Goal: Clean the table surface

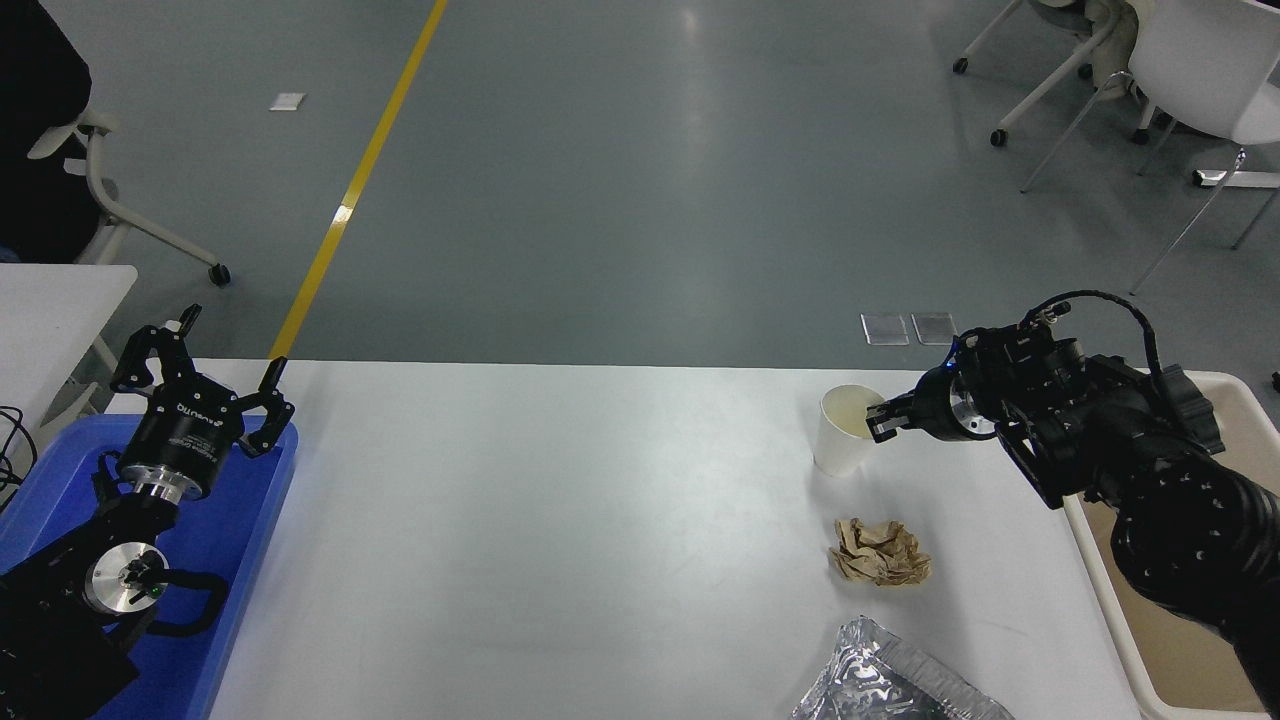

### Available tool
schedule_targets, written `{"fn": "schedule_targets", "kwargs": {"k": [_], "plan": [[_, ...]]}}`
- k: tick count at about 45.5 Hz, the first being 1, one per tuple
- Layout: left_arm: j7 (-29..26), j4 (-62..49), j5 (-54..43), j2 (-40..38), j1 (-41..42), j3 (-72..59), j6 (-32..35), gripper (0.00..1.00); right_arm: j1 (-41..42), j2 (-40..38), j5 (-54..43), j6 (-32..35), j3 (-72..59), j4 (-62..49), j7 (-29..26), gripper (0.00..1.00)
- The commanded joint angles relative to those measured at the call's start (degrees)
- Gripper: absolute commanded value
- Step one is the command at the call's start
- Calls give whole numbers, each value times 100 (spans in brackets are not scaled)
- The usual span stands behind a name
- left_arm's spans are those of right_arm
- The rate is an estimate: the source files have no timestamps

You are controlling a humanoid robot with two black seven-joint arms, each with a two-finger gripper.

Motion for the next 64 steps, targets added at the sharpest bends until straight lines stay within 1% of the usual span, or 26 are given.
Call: {"fn": "schedule_targets", "kwargs": {"k": [1, 6, 13, 21, 30, 40, 57, 60, 64], "plan": [[0, 0, 0, 0, 0, 0, 0, 100, 12, -8, 68, -9, 70, 8, 105, 0], [0, 0, 0, 0, 0, 0, 0, 100, 56, -43, 190, 0, 97, 8, 184, 0], [0, 0, 0, 0, 0, 0, 0, 100, 143, -131, 805, 52, 106, 8, 343, 0], [0, 0, 0, 0, 0, 0, 0, 100, 354, -482, 1297, 122, 123, 51, 422, 0], [0, 0, 0, 0, 0, 0, 0, 100, 627, -878, 2018, 535, 571, 69, 554, 0], [0, 0, 0, 0, 0, 0, 0, 100, 715, -1238, 2177, 773, 1107, 78, 642, 0], [0, 0, 0, 0, 0, 0, 0, 100, 733, -1581, 2203, 1239, 2689, -10, 650, 0], [0, 0, 0, 0, 0, 0, 0, 100, 706, -1634, 2387, 1256, 2795, -19, 642, 0], [0, 0, 0, 0, 0, 0, 0, 100, 653, -1765, 2870, 1309, 2804, -45, 642, 0]]}}
